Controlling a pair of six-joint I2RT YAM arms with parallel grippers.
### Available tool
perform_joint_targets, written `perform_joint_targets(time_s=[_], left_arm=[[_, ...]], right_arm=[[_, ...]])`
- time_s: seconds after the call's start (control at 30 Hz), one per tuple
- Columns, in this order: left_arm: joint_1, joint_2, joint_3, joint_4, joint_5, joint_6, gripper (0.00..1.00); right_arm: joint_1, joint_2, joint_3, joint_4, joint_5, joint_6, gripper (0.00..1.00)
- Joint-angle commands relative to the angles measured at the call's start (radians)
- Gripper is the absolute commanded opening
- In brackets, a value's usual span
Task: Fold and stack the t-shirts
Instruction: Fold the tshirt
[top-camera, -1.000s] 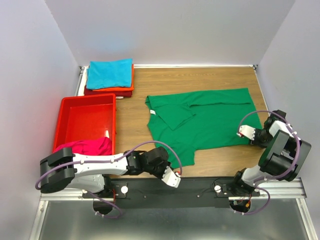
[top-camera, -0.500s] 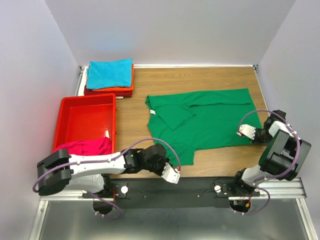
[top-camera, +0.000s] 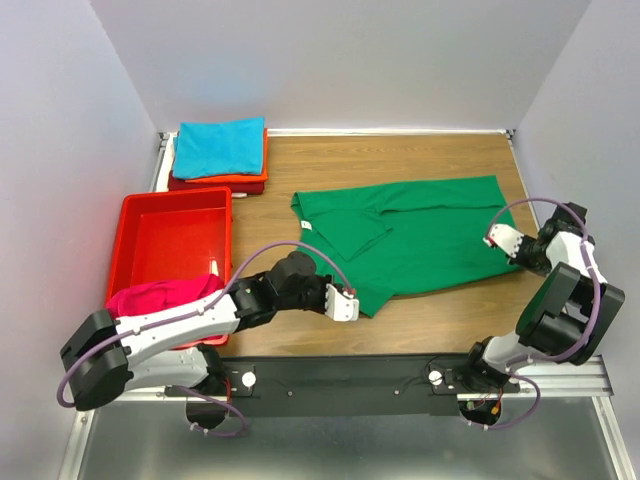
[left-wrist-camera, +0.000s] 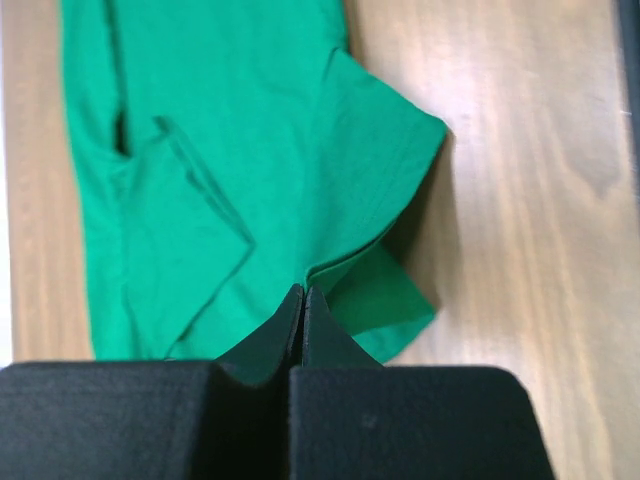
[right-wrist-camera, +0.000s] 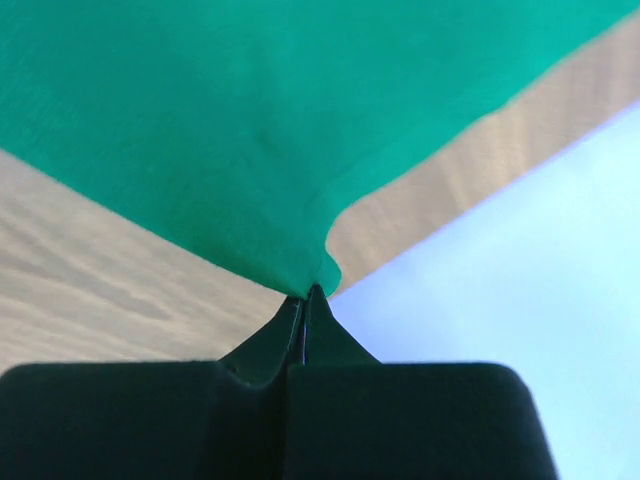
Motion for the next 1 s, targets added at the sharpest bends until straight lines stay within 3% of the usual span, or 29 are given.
perform_joint_targets(time_s=[0.0,0.47,0.97], left_arm=[[0.042,-0.030,0.032,0.056,0.020,-0.001,0.00],[0.144,-0.009,0.121,0.092,-0.022,0.082,0.00],[0.279,0.264,0.288,0.129,0.016,0.190,0.00]], right_arm=[[-0.009,0.024,0.069,-0.029,-0.083,0.102,0.01],[-0.009,0.107,0.173,-0.034,-0.163,0.264,0.01],[-0.007,0.254,0.281,0.007,-0.218,0.441,0.01]])
